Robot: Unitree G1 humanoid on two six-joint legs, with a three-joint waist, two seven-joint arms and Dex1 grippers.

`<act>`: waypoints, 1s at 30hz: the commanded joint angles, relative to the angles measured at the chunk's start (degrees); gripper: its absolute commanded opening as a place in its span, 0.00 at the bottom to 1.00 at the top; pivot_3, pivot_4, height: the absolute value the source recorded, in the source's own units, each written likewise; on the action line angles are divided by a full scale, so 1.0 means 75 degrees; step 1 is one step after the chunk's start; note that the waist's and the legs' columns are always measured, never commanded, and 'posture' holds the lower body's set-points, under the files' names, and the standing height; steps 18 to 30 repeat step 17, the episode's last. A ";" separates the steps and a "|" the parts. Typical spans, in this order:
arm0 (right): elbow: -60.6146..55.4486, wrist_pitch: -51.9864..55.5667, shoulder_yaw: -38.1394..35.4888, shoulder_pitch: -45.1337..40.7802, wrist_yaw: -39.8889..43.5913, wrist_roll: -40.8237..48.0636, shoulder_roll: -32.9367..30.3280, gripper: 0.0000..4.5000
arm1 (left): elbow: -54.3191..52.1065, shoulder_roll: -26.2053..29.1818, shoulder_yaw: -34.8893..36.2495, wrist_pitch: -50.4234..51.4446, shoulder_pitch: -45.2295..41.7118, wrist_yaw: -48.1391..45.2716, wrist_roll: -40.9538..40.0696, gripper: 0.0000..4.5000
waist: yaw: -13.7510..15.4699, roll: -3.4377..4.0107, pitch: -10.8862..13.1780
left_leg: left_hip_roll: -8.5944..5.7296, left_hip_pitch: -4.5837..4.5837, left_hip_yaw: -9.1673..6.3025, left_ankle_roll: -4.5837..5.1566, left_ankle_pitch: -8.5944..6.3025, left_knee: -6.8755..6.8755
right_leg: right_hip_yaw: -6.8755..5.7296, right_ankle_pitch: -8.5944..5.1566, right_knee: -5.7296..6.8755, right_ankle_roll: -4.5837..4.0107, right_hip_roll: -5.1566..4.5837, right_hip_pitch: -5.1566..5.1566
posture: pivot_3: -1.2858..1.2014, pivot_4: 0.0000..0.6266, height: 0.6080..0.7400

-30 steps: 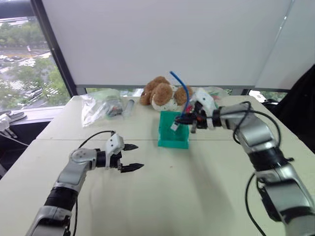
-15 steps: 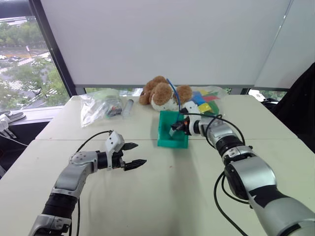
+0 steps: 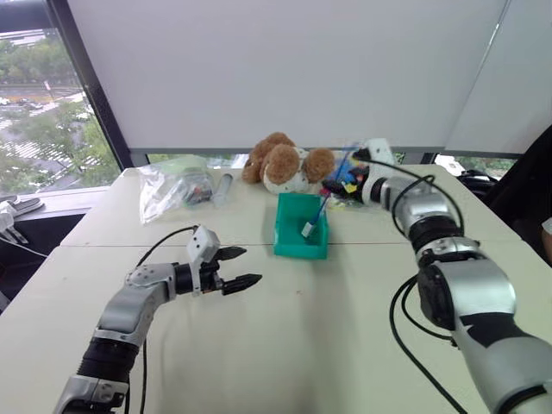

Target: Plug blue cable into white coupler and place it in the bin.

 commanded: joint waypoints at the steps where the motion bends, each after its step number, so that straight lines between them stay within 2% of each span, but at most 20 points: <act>1: -0.2127 0.0989 -0.0153 0.0597 0.0702 0.0412 -0.0572 0.99 | -0.0225 0.0072 0.0133 0.0022 -0.0139 -0.0021 -0.0151 1.00 | 0.0009 0.0000 0.0000 | 0.0000 0.0000 0.0000 0.0000 0.0000 -0.0001 | 0.0000 0.0000 0.0000 0.0000 0.0000 0.0000 | 0.52 0.24 1.00; 4: -0.5402 0.2542 -0.0164 0.2308 0.1548 0.1125 -0.1260 0.99 | -0.0278 0.0245 0.0172 0.0074 -0.0099 -0.0035 -0.0131 1.00 | 0.0082 -0.0002 0.0000 | 0.0000 -0.0001 -0.0005 0.0002 -0.0001 0.0000 | -0.0002 0.0000 -0.0001 0.0000 0.0000 0.0004 | 0.52 0.24 1.00; 7: -0.8524 0.3894 -0.0494 0.4267 0.1896 0.2020 -0.1903 0.99 | -0.0417 0.0530 0.0333 0.0148 0.0017 0.0017 -0.0154 1.00 | 0.0082 -0.0002 0.0000 | -0.0001 -0.0007 -0.0010 0.0007 -0.0003 0.0000 | -0.0004 0.0000 -0.0009 0.0001 0.0000 0.0007 | 0.52 0.24 1.00; 10: -1.0851 0.4692 -0.0970 0.6053 0.2034 0.2774 -0.2416 0.99 | -0.0647 0.0786 0.0545 0.0311 0.0147 0.0108 -0.0276 1.00 | 0.0043 -0.0001 0.0003 | -0.0001 -0.0008 -0.0008 0.0010 -0.0005 -0.0001 | -0.0003 -0.0001 -0.0012 0.0002 -0.0001 0.0006 | 0.52 0.24 1.00; 13: -1.2469 0.5316 -0.1571 0.7361 0.1945 0.3490 -0.2611 0.99 | -0.0871 0.1011 0.0735 0.0492 0.0268 0.0136 -0.0390 1.00 | 0.0044 -0.0001 0.0005 | 0.0007 0.0004 -0.0005 0.0011 -0.0005 0.0007 | -0.0002 -0.0001 -0.0010 0.0002 0.0004 0.0014 | 0.52 0.24 1.00; 17: -1.3232 0.5773 -0.2023 0.7926 0.1532 0.3990 -0.2665 0.99 | -0.1130 0.1203 0.0867 0.0731 0.0375 0.0120 -0.0586 1.00 | 0.0045 -0.0003 0.0006 | 0.0020 0.0021 -0.0008 0.0011 -0.0005 0.0035 | -0.0002 -0.0001 -0.0007 0.0001 0.0011 0.0040 | 0.52 0.24 1.00; 30: -1.3232 0.5773 -0.2023 0.7926 0.1532 0.3990 -0.2665 0.99 | -0.1130 0.1203 0.0867 0.0731 0.0375 0.0120 -0.0586 1.00 | 0.0045 -0.0003 0.0006 | 0.0020 0.0021 -0.0008 0.0011 -0.0005 0.0035 | -0.0002 -0.0001 -0.0007 0.0001 0.0011 0.0040 | 0.52 0.24 1.00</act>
